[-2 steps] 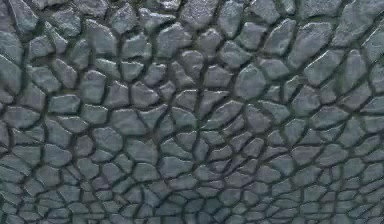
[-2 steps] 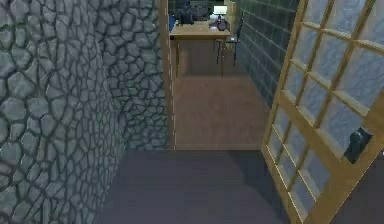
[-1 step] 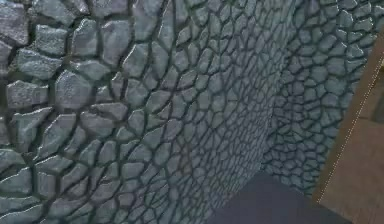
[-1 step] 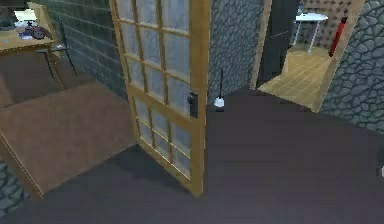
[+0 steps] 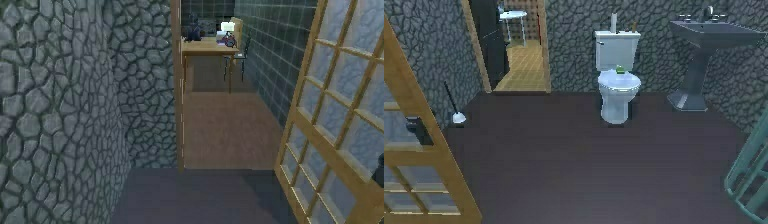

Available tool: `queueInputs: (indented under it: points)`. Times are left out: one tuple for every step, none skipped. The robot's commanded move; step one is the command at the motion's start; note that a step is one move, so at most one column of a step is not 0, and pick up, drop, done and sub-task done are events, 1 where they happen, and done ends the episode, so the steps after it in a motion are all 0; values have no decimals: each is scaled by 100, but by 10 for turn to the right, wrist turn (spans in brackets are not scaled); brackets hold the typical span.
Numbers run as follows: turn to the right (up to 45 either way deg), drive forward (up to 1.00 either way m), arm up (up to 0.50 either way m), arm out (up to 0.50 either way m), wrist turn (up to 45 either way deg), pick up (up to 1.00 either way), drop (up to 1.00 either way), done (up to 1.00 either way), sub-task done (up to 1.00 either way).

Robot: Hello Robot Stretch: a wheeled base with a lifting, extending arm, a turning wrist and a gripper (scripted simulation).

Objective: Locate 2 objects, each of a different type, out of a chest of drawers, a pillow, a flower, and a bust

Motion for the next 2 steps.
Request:
queueInputs:
  points:
    - [60, 0, 0, 0, 0, 0, 0, 0, 0]
    - [0, 100, 0, 0, 0, 0, 0, 0, 0]
